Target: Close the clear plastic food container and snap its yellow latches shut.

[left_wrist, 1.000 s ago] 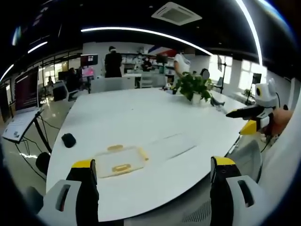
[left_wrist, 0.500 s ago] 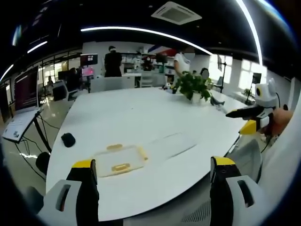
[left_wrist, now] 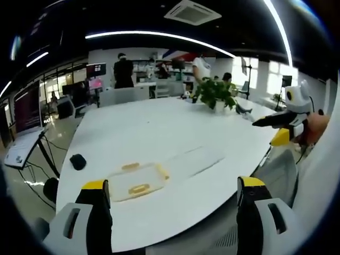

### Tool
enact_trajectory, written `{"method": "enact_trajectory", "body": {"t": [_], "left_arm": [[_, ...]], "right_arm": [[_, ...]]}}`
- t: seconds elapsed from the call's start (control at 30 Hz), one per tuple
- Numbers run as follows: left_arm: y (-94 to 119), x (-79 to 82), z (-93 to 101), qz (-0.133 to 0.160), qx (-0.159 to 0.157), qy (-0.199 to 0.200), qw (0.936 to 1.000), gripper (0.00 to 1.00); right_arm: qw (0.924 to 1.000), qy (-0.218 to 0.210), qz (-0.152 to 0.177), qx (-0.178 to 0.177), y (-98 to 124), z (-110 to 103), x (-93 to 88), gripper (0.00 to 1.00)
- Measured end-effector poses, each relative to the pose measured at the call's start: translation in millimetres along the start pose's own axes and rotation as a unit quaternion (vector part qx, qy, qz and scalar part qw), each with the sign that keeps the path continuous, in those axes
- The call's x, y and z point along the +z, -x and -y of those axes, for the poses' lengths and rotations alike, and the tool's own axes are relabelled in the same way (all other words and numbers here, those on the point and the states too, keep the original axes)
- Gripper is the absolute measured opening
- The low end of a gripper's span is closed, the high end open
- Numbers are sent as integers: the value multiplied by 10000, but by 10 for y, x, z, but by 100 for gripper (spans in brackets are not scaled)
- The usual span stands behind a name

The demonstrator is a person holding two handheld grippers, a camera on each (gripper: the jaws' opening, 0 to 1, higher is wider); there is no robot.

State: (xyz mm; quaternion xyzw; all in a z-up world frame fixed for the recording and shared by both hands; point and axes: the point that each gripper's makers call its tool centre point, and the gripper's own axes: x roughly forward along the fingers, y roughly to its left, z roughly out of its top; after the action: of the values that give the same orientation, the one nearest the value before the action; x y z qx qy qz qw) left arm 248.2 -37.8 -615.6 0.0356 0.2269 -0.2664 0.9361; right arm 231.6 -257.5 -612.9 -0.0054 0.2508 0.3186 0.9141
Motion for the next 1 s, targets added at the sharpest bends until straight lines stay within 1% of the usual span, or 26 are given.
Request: {"method": "enact_trajectory", "body": {"t": [0.1, 0.23, 0.43, 0.6, 0.77, 1.0], "left_arm": [[-12, -5, -61, -46, 3, -28, 10000, 96], [-11, 9, -122, -38, 19, -21, 10000, 95], [-26, 33, -220, -22, 36, -11, 10000, 95], [-29, 27, -292, -71, 45, -128, 9999, 95], [-31, 46, -343, -70, -58, -192, 9998, 95], [-59, 115, -403, -31, -196, -312, 9993, 96]], "right_arm": [[9992, 367, -159, 66, -50, -31, -9, 90], [9992, 376, -114, 114, -88, -35, 54, 91], [9991, 377, -125, 140, -175, -63, 78, 90], [9988, 421, -140, 217, -265, -113, 115, 90], [9982, 501, -133, 305, -357, -159, 158, 90], [9967, 643, -238, 430, -464, -201, 184, 89]]}}
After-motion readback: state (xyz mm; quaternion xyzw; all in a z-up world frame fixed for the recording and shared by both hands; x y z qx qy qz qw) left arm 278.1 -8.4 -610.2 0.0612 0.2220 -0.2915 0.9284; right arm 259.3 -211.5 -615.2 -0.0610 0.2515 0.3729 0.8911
